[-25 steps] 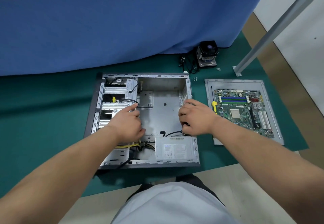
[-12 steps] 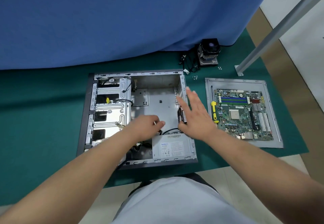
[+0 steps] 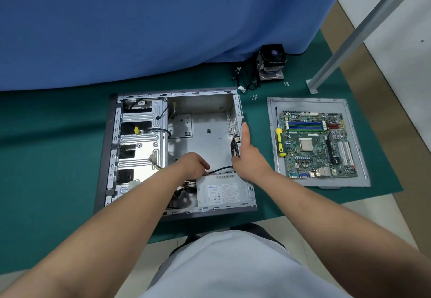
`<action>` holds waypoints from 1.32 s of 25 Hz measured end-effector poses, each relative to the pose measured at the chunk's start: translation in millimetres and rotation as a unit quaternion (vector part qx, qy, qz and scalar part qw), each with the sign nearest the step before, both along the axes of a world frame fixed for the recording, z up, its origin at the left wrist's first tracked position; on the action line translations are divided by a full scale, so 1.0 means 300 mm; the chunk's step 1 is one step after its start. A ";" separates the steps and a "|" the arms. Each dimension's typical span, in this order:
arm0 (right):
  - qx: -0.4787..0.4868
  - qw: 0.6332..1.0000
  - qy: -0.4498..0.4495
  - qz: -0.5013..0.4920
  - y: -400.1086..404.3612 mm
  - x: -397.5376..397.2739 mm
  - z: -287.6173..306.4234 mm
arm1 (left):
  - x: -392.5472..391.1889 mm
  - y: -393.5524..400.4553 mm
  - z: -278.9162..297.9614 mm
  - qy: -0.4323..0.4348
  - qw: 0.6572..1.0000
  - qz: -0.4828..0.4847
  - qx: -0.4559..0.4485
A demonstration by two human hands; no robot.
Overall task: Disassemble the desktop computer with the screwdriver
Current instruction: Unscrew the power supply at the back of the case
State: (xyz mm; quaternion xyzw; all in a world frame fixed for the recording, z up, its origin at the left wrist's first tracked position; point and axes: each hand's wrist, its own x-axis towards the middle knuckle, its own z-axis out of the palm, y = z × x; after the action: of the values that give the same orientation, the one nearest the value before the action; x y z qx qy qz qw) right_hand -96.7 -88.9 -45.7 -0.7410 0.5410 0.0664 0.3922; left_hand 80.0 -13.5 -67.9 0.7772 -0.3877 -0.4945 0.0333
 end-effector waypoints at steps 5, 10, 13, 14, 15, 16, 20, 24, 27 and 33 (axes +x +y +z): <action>-0.003 1.000 0.006 -0.012 0.049 0.023 -0.008 | 0.032 0.024 -0.022 -0.041 0.998 0.004 -0.041; 0.007 1.000 -0.005 0.001 0.087 0.084 -0.032 | 0.074 0.035 -0.028 -0.056 0.997 0.011 -0.050; 0.003 1.000 -0.005 0.021 0.084 0.093 -0.042 | 0.074 0.036 -0.029 -0.051 0.997 -0.016 -0.054; 0.010 0.999 -0.009 0.031 0.077 0.085 -0.045 | 0.069 0.036 -0.030 -0.050 0.997 -0.035 -0.051; 0.029 0.998 -0.019 0.044 0.067 0.071 -0.046 | 0.065 0.035 -0.034 -0.051 0.996 -0.053 -0.047; 0.060 0.996 -0.034 0.056 0.054 0.052 -0.042 | 0.062 0.035 -0.039 -0.050 0.996 -0.067 -0.042; 0.071 0.995 -0.072 0.022 -0.080 -0.091 -0.028 | 0.061 0.031 -0.052 -0.061 0.993 -0.090 -0.052; -0.052 0.985 0.143 -0.076 -0.270 -0.267 -0.118 | 0.073 0.029 -0.084 -0.098 0.992 -0.054 -0.059; -0.016 0.978 0.182 -0.097 -0.319 -0.302 -0.188 | 0.067 0.022 -0.099 -0.123 0.988 0.004 -0.090; -0.030 0.974 0.177 -0.135 -0.369 -0.312 -0.269 | 0.025 0.050 -0.072 -0.096 0.965 0.146 -0.196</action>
State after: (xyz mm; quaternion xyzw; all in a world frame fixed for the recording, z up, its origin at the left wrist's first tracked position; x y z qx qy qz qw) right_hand -190.2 -199.6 -126.3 -0.6486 0.6990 0.1268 0.2732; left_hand 87.5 1.6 -89.6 0.8472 -0.3613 -0.3218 0.2195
